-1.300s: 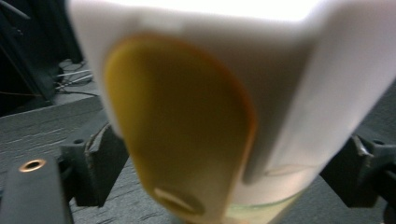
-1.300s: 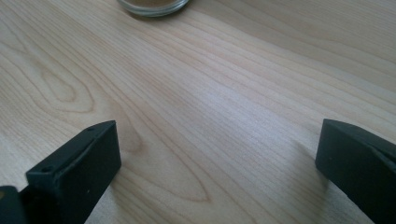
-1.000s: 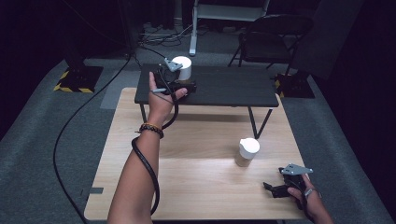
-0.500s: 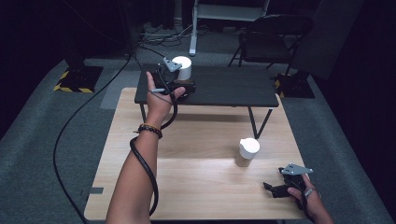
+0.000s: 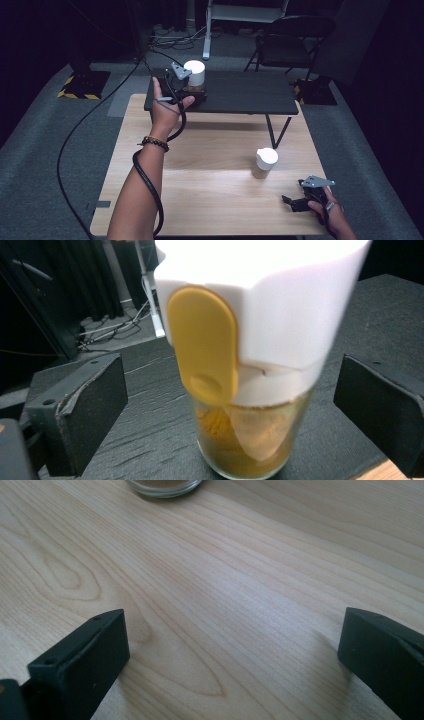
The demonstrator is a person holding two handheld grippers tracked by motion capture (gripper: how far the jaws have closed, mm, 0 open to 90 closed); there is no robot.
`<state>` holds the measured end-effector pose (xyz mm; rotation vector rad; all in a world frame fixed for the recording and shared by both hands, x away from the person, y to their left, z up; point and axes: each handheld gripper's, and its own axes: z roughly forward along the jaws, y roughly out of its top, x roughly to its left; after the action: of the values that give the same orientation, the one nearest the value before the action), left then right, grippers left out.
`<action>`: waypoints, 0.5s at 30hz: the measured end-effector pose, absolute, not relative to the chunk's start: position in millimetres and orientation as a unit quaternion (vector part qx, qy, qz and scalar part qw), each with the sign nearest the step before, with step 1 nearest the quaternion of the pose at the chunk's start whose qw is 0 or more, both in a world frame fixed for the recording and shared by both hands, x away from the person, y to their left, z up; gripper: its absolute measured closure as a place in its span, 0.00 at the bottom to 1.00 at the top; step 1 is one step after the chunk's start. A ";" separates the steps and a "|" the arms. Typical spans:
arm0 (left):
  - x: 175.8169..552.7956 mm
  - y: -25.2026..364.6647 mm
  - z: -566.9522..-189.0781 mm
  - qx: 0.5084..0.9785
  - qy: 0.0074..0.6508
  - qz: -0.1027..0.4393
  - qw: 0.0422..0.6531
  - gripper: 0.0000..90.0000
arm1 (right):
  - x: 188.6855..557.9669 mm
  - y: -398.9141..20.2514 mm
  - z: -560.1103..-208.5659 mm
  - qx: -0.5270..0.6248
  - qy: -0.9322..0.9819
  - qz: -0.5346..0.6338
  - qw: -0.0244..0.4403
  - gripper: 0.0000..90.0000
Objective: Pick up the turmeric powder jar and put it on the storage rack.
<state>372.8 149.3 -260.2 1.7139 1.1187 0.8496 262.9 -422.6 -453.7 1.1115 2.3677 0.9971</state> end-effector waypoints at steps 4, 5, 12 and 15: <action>365.6 149.8 -261.8 0.692 0.446 0.348 0.448 0.01 | 263.0 -422.7 -453.7 0.391 0.834 0.351 0.171 0.00; 363.4 150.6 -262.4 0.693 0.443 0.348 0.449 0.01 | 263.0 -422.7 -453.7 0.391 0.834 0.351 0.171 0.00; 345.0 154.4 -268.4 0.701 0.421 0.352 0.456 0.01 | 263.0 -422.6 -453.7 0.391 0.834 0.351 0.171 0.00; 339.1 155.0 -271.5 0.704 0.415 0.353 0.456 0.01 | 263.0 -422.6 -453.7 0.391 0.834 0.351 0.170 0.00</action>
<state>339.1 155.0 -271.5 1.7361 1.0244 0.8695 263.0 -422.6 -453.7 1.1106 2.3684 0.9961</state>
